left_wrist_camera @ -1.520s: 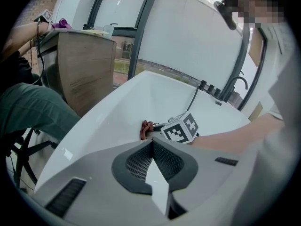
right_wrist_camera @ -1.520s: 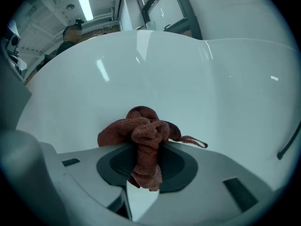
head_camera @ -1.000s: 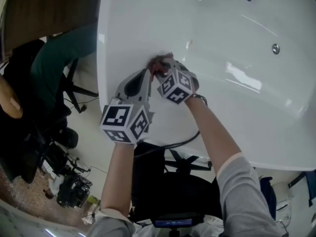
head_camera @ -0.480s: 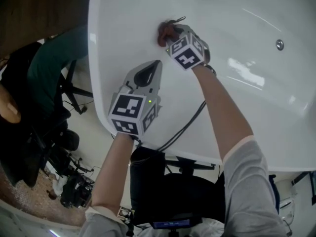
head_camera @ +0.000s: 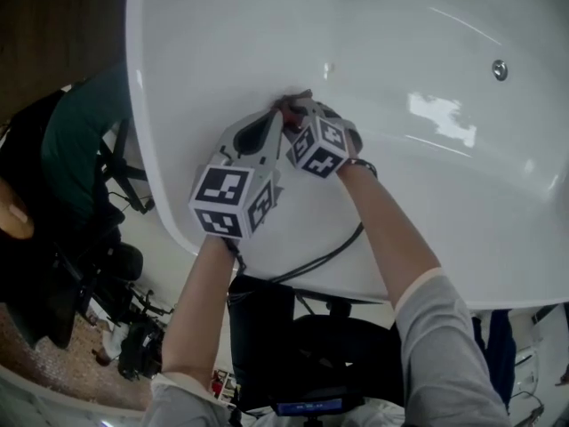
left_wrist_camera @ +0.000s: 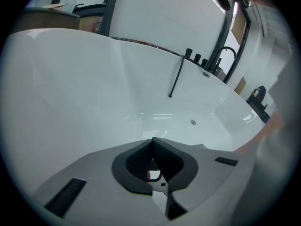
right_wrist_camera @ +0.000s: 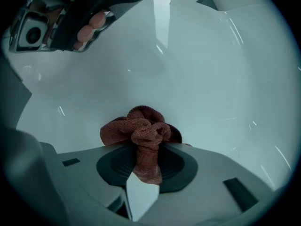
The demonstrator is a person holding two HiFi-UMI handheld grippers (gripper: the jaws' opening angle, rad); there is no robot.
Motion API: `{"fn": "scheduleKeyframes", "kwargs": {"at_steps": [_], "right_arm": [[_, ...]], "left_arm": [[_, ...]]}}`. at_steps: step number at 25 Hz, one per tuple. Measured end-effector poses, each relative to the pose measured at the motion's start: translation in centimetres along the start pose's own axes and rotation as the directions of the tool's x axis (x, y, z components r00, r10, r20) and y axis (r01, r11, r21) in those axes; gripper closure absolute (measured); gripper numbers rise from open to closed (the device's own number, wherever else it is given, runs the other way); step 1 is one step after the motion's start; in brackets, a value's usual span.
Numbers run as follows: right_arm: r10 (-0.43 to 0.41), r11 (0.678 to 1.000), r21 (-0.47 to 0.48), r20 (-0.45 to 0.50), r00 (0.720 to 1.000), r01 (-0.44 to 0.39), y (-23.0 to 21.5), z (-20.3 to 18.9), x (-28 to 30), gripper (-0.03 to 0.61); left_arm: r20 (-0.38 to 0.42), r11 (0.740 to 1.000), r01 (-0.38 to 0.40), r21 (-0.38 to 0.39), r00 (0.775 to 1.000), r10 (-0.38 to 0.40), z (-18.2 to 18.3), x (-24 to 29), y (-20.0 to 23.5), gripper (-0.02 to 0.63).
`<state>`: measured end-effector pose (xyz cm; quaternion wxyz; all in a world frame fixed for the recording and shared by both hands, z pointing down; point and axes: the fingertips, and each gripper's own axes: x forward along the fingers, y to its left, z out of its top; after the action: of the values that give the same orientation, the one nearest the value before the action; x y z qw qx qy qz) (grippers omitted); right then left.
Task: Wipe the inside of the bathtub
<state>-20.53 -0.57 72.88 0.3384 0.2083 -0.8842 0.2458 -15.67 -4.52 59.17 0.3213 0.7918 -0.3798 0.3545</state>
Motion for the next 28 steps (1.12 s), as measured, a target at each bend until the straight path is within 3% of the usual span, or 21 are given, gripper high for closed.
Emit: {"fn": "scheduleKeyframes", "kwargs": {"at_steps": [5,10,12,16,22,25,28], "right_arm": [[-0.029,0.999,-0.013,-0.002,1.000,0.029,-2.1,-0.8,0.7,0.459],[-0.211,0.972,0.092,-0.060,0.976,0.216,-10.5,-1.9,1.3,0.460],[-0.246,0.959,0.129,-0.077,0.966,0.254,-13.1,-2.4,1.6,0.460],[-0.205,0.960,0.181,-0.060,0.977,0.213,-12.7,-3.2,1.8,0.460],[0.006,0.996,0.090,-0.115,0.993,0.004,-3.5,-6.7,3.1,0.457],[0.010,0.997,0.077,-0.128,0.992,0.000,-2.2,-7.8,3.6,0.459],[-0.041,0.998,0.048,-0.146,0.988,0.048,-4.3,-7.5,3.7,0.459]], "left_arm": [[-0.019,1.000,0.014,0.018,1.000,-0.014,-0.6,1.2,-0.4,0.606],[-0.027,0.999,0.025,0.034,0.999,-0.024,-0.7,2.1,-0.6,0.606],[-0.027,0.999,0.026,0.042,0.999,-0.025,-0.5,2.8,-0.5,0.606],[-0.040,0.998,0.025,0.054,0.999,-0.022,-0.9,3.9,-0.4,0.606],[-0.068,0.998,0.048,0.051,0.997,-0.045,-1.6,5.1,-1.2,0.606],[-0.076,0.996,0.061,0.063,0.996,-0.056,-1.6,5.6,-1.8,0.606],[-0.076,0.995,0.073,0.071,0.995,-0.068,-1.5,6.0,-2.1,0.606]]}}
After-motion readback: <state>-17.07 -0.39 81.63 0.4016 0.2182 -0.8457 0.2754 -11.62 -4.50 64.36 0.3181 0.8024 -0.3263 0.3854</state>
